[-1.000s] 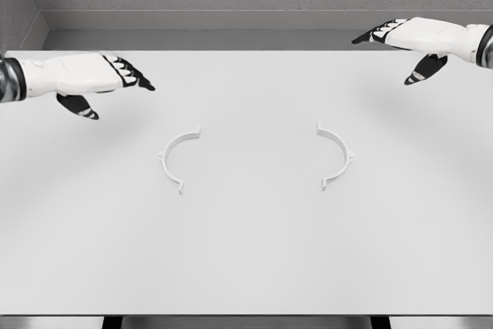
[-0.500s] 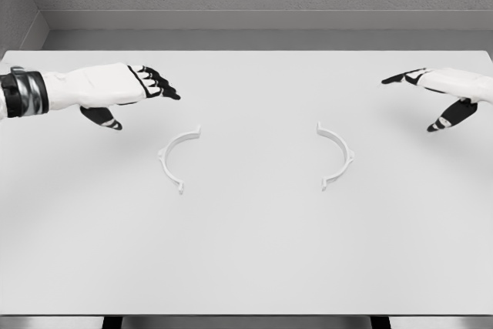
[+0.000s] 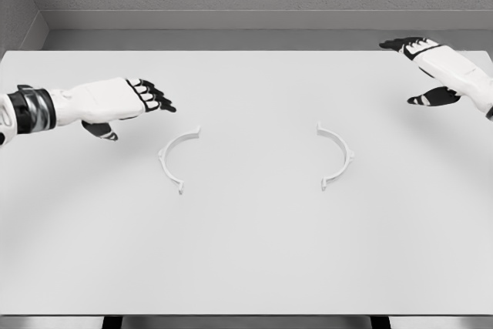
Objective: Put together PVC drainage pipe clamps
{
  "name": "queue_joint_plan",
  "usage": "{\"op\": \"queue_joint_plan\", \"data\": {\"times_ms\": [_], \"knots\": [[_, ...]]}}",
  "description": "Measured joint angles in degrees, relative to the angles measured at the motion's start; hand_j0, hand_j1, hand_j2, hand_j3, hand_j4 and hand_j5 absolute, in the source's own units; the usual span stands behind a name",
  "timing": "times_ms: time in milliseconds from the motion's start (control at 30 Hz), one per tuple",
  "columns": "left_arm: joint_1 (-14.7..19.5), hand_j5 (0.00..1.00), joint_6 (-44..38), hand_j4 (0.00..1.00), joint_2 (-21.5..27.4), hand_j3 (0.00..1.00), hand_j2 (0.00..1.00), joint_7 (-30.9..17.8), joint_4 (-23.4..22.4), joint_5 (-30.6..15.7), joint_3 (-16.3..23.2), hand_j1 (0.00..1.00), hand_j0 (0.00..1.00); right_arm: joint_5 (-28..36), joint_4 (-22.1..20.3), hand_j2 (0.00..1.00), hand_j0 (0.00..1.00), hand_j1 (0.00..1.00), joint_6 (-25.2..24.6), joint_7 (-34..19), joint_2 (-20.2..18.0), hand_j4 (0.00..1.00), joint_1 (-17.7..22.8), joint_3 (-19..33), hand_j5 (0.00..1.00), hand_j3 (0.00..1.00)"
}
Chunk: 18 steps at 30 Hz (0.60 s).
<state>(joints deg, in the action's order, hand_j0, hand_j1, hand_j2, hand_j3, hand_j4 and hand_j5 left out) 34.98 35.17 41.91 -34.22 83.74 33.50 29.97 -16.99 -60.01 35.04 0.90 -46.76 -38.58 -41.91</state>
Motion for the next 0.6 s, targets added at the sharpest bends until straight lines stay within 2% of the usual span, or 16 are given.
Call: {"op": "queue_joint_plan", "data": {"times_ms": [133,300,600], "knots": [[-0.9,1.00,0.0,1.00,-1.2,1.00,1.00,-0.5,0.6,-0.3,0.2,1.00,1.00,-2.7,-4.0,1.00,1.00,1.00,0.0,0.1,-0.4,1.00,3.5,-0.7,1.00,1.00],[-1.0,1.00,0.0,1.00,-3.2,1.00,1.00,-0.8,0.4,-0.1,0.5,1.00,1.00,-4.4,-11.0,1.00,1.00,1.00,0.0,-6.1,-1.7,1.00,4.0,-0.7,1.00,1.00],[-1.6,1.00,0.0,1.00,-5.8,1.00,1.00,-0.8,-0.2,1.9,1.2,1.00,1.00,-4.9,-15.9,1.00,1.00,1.00,0.0,-9.4,-2.0,1.00,5.2,-1.0,1.00,1.00]]}}
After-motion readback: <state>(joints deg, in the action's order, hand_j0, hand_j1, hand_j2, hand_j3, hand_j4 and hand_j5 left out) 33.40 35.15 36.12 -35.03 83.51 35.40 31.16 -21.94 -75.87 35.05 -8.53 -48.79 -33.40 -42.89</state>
